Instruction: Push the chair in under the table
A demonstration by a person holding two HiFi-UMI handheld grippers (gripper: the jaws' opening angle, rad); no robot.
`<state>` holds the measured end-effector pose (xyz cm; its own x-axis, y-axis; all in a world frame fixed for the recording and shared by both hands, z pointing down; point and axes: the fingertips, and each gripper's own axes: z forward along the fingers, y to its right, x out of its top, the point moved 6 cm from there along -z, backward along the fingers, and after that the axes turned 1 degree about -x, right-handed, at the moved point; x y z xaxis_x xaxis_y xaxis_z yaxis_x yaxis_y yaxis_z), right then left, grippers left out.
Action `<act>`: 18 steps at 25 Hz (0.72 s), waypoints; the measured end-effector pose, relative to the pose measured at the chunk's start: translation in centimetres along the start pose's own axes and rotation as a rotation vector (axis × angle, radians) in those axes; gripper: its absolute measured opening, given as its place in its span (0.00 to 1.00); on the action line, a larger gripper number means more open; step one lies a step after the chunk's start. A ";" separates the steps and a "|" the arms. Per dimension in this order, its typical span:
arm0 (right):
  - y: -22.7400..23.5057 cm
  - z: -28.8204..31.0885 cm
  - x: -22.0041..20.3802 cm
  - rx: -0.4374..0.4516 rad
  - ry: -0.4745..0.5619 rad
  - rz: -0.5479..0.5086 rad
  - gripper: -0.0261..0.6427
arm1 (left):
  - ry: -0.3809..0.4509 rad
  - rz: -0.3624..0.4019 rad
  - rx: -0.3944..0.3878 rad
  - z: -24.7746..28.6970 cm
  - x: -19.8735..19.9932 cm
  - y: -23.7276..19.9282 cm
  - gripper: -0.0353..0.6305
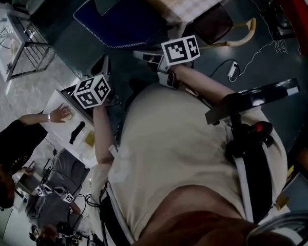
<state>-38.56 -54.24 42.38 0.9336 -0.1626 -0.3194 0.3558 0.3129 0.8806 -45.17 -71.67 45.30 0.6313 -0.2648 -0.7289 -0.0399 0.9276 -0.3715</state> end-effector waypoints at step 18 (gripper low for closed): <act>-2.8 -2.6 -1.4 0.123 0.024 -0.043 0.06 | 0.041 0.008 -0.057 -2.3 -0.7 4.6 0.06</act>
<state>-40.76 -52.45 39.42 0.9189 -0.1501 -0.3649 0.3889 0.1885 0.9018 -47.62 -67.84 42.76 0.5990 -0.2688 -0.7543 -0.0897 0.9136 -0.3967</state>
